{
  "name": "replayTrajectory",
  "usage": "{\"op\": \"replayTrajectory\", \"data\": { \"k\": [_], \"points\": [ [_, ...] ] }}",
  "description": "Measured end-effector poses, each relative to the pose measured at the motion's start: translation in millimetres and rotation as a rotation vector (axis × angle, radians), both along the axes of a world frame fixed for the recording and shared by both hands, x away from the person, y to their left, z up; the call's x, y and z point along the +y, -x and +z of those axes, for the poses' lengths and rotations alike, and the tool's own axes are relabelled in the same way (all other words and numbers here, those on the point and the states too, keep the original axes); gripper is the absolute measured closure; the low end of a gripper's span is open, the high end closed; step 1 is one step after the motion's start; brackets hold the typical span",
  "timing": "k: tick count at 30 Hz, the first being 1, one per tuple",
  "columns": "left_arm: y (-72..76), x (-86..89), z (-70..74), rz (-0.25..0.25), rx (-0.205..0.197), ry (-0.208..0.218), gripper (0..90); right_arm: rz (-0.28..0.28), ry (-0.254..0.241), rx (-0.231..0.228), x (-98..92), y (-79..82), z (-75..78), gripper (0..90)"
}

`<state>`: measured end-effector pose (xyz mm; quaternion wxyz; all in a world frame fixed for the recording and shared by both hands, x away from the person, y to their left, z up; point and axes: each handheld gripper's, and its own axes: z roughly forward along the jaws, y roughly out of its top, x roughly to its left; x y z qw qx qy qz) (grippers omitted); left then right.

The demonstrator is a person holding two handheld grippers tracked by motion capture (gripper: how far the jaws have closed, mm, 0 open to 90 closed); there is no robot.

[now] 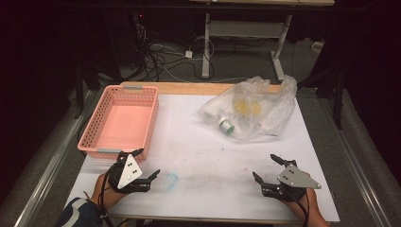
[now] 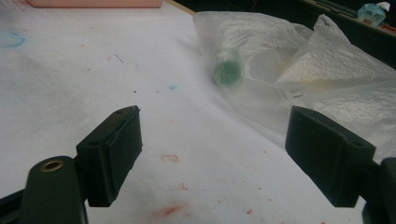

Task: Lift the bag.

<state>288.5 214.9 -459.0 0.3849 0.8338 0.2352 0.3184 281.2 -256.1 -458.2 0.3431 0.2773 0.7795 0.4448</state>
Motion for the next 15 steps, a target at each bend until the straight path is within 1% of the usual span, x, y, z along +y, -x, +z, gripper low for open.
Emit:
{"op": "replayTrajectory", "data": {
  "k": [9,15],
  "points": [
    [-2.1,-3.2,-0.3,-0.003,-0.001,-0.005,14.9,0.004,-0.007,0.002,-0.8,-1.2,-0.4,19.1],
    [-4.4,-4.6,-1.1,-0.001,0.001,-0.010,14.9,-0.004,-0.009,0.008,-2.2,-2.6,-1.0,18.8]
  ]
}}
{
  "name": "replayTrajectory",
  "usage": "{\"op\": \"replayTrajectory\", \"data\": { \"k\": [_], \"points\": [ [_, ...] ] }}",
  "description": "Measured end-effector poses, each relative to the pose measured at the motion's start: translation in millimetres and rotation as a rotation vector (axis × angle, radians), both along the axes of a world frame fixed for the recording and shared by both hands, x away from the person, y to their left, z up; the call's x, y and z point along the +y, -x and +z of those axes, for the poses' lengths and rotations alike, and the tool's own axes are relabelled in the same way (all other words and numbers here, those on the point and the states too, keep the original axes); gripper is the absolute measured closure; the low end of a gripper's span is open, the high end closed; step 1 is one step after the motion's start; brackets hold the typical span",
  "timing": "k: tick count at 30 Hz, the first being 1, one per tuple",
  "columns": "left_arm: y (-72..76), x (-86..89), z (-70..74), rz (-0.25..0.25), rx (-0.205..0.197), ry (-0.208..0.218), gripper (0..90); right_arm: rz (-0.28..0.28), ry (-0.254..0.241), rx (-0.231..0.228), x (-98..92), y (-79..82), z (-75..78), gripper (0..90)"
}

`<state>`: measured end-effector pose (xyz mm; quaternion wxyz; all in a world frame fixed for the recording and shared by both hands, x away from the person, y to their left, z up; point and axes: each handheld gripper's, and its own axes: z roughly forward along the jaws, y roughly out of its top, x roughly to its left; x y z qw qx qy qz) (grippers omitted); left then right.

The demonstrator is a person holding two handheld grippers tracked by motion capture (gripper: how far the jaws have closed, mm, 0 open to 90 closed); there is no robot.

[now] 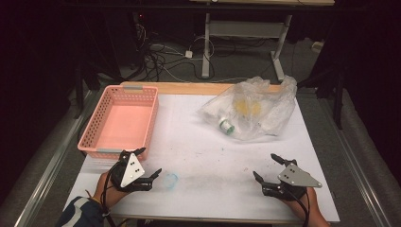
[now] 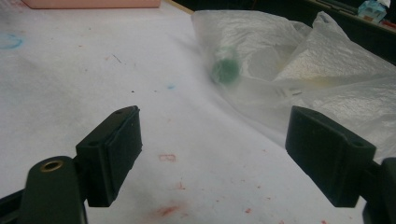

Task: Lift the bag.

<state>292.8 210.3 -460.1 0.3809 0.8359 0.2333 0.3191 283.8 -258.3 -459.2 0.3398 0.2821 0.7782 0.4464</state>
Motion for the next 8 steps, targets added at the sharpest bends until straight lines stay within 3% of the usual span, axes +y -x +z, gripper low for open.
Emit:
{"op": "replayTrajectory", "data": {
  "k": [8],
  "points": [
    [0.0,-3.4,-0.1,0.002,-0.010,-0.012,14.9,-0.003,-0.002,-0.007,-0.5,-0.1,0.3,19.0]
  ]
}}
